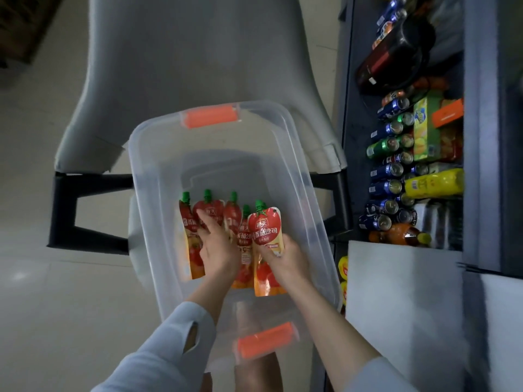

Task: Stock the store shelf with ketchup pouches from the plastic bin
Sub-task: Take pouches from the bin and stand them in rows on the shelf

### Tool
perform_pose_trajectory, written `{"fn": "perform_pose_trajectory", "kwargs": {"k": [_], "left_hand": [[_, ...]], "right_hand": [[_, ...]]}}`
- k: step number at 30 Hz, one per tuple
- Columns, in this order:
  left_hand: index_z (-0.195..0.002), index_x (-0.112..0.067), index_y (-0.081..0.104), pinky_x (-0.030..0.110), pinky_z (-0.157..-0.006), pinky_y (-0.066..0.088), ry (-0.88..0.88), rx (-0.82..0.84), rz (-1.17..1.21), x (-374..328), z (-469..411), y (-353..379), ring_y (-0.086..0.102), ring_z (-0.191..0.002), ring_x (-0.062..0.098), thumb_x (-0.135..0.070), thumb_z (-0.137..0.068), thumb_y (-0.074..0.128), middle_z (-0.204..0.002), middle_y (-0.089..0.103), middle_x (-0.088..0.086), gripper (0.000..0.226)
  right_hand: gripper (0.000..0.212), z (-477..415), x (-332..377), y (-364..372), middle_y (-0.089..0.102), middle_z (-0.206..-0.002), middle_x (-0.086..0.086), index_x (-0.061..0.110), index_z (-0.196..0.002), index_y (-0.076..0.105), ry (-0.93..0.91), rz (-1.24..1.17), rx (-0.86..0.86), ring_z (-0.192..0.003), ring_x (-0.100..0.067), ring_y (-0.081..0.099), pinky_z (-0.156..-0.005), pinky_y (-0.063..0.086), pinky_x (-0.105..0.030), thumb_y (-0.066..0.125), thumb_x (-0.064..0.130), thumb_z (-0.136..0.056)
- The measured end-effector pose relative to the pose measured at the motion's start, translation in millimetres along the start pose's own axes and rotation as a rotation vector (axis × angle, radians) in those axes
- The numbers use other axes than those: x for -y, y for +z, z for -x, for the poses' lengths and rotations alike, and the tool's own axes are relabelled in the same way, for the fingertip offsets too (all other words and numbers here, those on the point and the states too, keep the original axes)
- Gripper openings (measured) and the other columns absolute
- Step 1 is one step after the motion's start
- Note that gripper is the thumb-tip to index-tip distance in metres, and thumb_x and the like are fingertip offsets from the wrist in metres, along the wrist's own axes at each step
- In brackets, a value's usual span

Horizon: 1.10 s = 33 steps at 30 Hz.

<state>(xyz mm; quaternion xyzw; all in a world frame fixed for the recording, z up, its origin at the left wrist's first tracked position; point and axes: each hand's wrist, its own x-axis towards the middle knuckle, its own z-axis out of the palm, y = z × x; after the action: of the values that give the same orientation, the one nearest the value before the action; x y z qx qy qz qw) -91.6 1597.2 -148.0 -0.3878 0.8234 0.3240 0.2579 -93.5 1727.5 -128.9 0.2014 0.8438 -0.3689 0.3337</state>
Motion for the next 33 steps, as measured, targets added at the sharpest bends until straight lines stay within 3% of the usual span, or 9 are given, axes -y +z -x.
{"fn": "perform_pose_trajectory", "kwargs": {"k": [3,5,7,11,17,20,25,29,33], "left_hand": [[-0.150,-0.017,0.018,0.043,-0.086,0.049,0.017,0.080,-0.061,6,17,-18,0.060,-0.106,0.036,-0.008,-0.088,0.057,-0.117,0.061,0.014,0.074],[-0.124,-0.013,0.052,0.041,-0.080,0.054,0.061,0.124,-0.055,7,31,-30,0.063,-0.093,0.033,-0.009,-0.085,0.056,-0.105,0.068,0.013,0.039],[-0.106,-0.012,0.061,0.039,-0.077,0.055,0.075,0.178,0.013,8,47,-43,0.063,-0.085,0.028,-0.014,-0.085,0.057,-0.099,0.070,0.011,0.021],[-0.096,-0.016,0.060,0.043,-0.083,0.056,0.098,0.303,0.276,3,87,-84,0.066,-0.087,0.024,-0.035,-0.085,0.068,-0.092,0.069,0.004,0.023],[-0.099,-0.013,0.057,0.049,-0.083,0.057,0.220,0.437,0.531,-2,161,-151,0.069,-0.088,0.026,-0.027,-0.089,0.065,-0.099,0.069,0.013,0.019],[-0.110,-0.014,0.052,0.050,-0.082,0.057,0.290,0.466,0.567,-9,196,-176,0.069,-0.091,0.029,-0.031,-0.090,0.062,-0.104,0.067,0.013,0.028],[-0.098,-0.019,0.055,0.052,-0.084,0.056,0.442,0.531,0.579,-32,242,-200,0.069,-0.091,0.033,-0.034,-0.095,0.054,-0.099,0.069,0.014,0.015],[-0.083,-0.018,0.052,0.034,-0.058,0.057,0.606,0.612,0.516,-63,285,-200,0.068,-0.064,0.014,-0.028,-0.097,0.053,-0.077,0.065,0.004,0.017],[-0.089,-0.007,0.052,0.050,-0.072,0.056,0.752,0.736,0.432,-99,328,-182,0.064,-0.077,0.033,-0.032,-0.091,0.063,-0.084,0.063,0.018,0.028]], "right_hand": [[0.023,22,6,-14,0.068,-0.092,0.012,0.026,-0.107,0.061,-0.042,-0.081,0.009,-0.084,-0.006,0.066,-0.071,0.050,-0.023,0.069,0.040,-0.091],[0.023,41,12,-23,0.068,-0.096,0.013,0.028,-0.112,0.059,-0.059,-0.126,0.014,-0.088,-0.006,0.067,-0.075,0.053,-0.023,0.067,0.037,-0.093],[0.026,62,16,-31,0.069,-0.101,0.013,0.028,-0.116,0.060,-0.075,-0.188,0.007,-0.095,-0.008,0.069,-0.078,0.055,-0.024,0.067,0.039,-0.093],[0.032,112,31,-50,0.071,-0.107,0.011,0.030,-0.118,0.061,-0.075,-0.380,-0.023,-0.097,-0.006,0.069,-0.080,0.058,-0.024,0.064,0.049,-0.092],[0.030,199,51,-89,0.074,-0.108,0.007,0.029,-0.116,0.066,-0.111,-0.619,-0.100,-0.097,-0.010,0.071,-0.079,0.059,-0.026,0.065,0.047,-0.092],[0.024,243,52,-109,0.074,-0.105,0.009,0.031,-0.110,0.068,-0.156,-0.685,-0.153,-0.100,-0.010,0.070,-0.087,0.058,-0.032,0.067,0.045,-0.091],[0.015,299,33,-143,0.076,-0.103,0.001,0.026,-0.102,0.069,-0.196,-0.825,-0.319,-0.100,-0.018,0.073,-0.090,0.058,-0.040,0.071,0.034,-0.090],[0.027,343,11,-171,0.076,-0.106,-0.004,0.016,-0.115,0.066,-0.209,-1.019,-0.480,-0.098,-0.021,0.074,-0.083,0.057,-0.037,0.071,0.028,-0.092],[0.028,392,-12,-201,0.078,-0.103,-0.005,0.015,-0.110,0.069,-0.232,-1.106,-0.672,-0.095,-0.025,0.075,-0.088,0.059,-0.043,0.074,0.032,-0.088]]}}
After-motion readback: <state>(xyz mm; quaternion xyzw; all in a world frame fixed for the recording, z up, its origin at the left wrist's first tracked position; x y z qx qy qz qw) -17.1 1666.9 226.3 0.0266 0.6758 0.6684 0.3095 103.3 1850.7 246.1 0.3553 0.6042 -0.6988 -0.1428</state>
